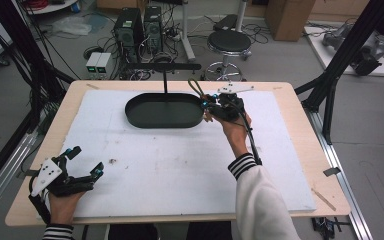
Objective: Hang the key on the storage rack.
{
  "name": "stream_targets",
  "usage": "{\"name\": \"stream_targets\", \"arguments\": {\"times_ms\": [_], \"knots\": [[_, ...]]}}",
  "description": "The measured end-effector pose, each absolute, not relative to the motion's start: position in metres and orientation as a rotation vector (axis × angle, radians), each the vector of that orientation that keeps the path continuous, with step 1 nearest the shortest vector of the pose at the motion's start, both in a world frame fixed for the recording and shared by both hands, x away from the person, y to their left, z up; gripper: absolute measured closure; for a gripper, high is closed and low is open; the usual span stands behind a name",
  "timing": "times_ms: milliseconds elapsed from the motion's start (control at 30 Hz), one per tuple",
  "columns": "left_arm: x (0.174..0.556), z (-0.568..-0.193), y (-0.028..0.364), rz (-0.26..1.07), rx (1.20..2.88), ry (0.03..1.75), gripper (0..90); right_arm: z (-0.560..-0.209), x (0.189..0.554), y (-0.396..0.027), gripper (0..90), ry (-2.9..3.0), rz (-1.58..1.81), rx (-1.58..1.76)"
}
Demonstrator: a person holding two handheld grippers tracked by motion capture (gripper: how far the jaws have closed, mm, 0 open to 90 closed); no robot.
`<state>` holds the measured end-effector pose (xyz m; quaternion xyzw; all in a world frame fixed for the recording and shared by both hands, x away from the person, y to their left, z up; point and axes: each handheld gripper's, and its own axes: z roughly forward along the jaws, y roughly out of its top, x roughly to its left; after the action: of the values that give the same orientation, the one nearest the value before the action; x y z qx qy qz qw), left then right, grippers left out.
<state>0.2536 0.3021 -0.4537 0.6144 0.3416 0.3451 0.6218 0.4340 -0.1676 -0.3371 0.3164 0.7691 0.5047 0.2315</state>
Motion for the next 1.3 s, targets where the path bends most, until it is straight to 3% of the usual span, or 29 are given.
{"name": "stream_targets", "arguments": {"times_ms": [1300], "knots": [[0.254, -0.454, 0.303, 0.790, 1.406, 0.786, 3.2, -0.343, 0.479, -0.137, 75.1, 1.959, 1.280, 1.017]]}}
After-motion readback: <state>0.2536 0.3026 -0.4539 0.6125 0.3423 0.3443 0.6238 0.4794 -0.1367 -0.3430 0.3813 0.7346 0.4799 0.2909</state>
